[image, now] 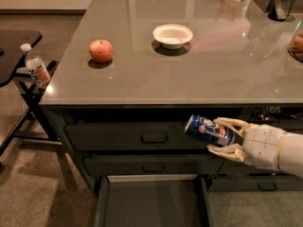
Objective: Pick pepsi can from bottom drawer and place on counter
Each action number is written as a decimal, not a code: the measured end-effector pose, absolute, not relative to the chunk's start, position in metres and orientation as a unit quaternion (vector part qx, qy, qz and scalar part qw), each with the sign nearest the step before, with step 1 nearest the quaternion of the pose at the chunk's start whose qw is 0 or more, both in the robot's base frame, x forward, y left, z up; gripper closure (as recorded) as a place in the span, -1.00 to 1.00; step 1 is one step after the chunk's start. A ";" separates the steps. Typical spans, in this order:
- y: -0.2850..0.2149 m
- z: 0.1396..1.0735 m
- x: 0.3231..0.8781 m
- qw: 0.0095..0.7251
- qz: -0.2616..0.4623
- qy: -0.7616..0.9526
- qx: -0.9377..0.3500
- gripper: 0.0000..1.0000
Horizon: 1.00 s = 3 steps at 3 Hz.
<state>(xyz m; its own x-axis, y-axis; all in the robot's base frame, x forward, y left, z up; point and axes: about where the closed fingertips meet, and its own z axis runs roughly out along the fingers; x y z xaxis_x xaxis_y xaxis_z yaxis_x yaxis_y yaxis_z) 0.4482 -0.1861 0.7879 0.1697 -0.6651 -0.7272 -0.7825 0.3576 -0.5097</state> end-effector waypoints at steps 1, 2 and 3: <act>-0.186 0.788 0.448 0.517 0.057 0.642 -0.564 1.00; -0.184 0.816 0.459 0.507 0.013 0.628 -0.590 1.00; -0.177 0.873 0.478 0.496 -0.051 0.594 -0.631 1.00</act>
Offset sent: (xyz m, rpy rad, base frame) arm 0.0292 -0.0003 0.0778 -0.2480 -0.1447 0.0056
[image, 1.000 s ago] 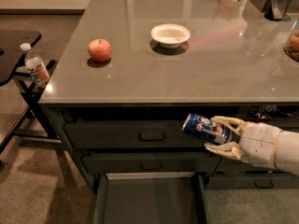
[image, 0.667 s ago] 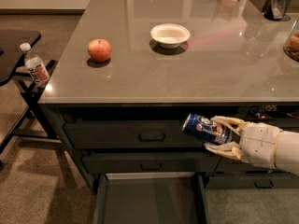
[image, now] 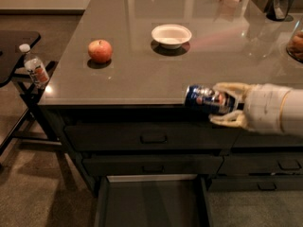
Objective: Pick pepsi can from bottom drawer and place on counter
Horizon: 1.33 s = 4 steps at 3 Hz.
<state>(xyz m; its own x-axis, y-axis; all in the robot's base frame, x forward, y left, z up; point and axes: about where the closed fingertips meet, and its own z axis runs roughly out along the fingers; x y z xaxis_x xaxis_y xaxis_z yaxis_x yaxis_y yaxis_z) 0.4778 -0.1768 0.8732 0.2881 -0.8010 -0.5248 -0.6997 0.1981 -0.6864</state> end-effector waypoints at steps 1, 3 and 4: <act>-0.164 0.927 0.498 0.493 -0.088 0.558 -0.661 1.00; -0.133 0.971 0.563 0.545 -0.054 0.516 -0.658 1.00; -0.116 0.973 0.592 0.564 -0.024 0.509 -0.649 1.00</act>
Offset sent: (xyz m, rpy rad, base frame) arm 0.0871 0.0362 0.1198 -0.0435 -0.1594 0.1434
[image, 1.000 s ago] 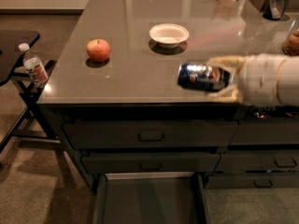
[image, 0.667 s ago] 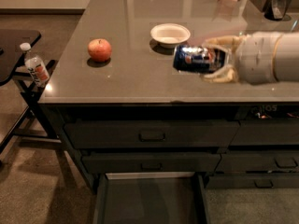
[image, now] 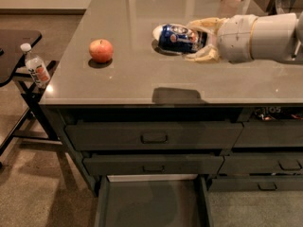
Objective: Pick pepsi can from bottom drawer and place on counter
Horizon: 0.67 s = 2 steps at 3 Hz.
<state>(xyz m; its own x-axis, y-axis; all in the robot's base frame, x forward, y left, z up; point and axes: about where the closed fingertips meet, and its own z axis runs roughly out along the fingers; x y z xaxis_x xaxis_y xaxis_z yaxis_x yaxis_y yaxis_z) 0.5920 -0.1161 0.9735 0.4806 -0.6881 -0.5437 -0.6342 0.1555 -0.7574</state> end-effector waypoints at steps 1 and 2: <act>-0.104 0.961 0.618 0.566 0.002 0.518 -0.642 1.00; -0.098 0.933 0.640 0.554 0.028 0.539 -0.634 1.00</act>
Offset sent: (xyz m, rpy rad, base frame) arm 0.0746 0.0200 -0.0725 0.0840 0.1928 -0.0136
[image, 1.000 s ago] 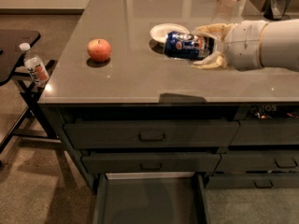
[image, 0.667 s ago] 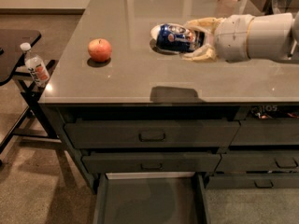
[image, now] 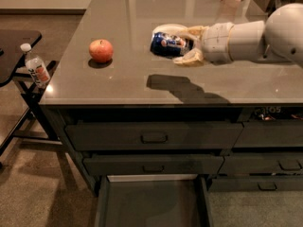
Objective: Pick pepsi can from bottom drawer and place on counter
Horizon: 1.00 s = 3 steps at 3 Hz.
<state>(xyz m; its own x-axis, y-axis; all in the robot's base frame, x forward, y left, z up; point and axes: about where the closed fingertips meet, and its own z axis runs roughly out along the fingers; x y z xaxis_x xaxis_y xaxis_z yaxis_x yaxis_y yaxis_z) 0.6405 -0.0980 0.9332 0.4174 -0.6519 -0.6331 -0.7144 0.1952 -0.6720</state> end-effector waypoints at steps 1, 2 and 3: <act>-0.100 0.908 0.657 0.543 0.048 0.561 -0.622 1.00; -0.104 0.888 0.667 0.536 0.061 0.579 -0.611 1.00; -0.104 0.887 0.667 0.535 0.063 0.581 -0.610 0.64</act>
Offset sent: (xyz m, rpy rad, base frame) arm 0.0387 -0.0180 -0.0685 0.0559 0.1626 -0.0727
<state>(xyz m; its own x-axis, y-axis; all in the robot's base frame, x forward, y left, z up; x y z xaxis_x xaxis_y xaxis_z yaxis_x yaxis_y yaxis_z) 0.6675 -0.1044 0.8866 0.3182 -0.6418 -0.6978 -0.7758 0.2468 -0.5807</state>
